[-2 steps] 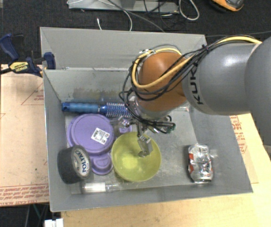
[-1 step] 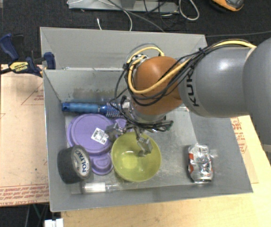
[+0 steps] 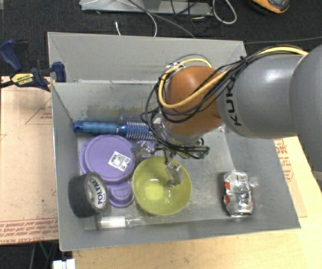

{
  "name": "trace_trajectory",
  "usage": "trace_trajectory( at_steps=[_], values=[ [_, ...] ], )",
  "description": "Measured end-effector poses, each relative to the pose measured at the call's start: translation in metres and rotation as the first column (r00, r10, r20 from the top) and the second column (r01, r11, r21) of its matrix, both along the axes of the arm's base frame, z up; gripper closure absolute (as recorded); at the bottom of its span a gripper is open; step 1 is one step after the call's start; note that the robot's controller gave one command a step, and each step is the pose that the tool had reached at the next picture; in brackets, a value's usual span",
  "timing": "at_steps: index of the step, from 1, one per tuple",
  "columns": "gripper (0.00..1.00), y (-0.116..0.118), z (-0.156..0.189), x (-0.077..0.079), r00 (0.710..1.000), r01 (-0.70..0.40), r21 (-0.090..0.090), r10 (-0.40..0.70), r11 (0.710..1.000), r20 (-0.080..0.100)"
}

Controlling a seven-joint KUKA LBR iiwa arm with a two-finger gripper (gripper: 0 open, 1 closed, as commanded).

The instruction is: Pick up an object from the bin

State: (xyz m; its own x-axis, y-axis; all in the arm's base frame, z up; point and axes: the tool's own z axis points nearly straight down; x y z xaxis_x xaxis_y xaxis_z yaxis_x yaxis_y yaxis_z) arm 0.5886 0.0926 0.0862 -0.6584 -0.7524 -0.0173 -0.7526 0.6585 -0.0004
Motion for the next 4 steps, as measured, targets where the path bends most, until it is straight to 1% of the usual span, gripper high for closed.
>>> trace_trajectory(
  at_steps=[1, 2, 3, 4],
  values=[
    [0.0, 0.011, -0.007, -0.005, 0.983, -0.182, -0.001, 0.182, 0.983, -0.001],
    [0.0, 0.013, -0.009, -0.004, 1.0, 0.022, 0.001, -0.022, 1.0, -0.001],
    [0.0, 0.01, 0.069, -0.005, 0.987, -0.159, 0.002, 0.159, 0.987, 0.002],
    [0.0, 0.005, 0.007, -0.018, 1.0, 0.007, 0.002, -0.007, 1.0, -0.012]
  ],
)
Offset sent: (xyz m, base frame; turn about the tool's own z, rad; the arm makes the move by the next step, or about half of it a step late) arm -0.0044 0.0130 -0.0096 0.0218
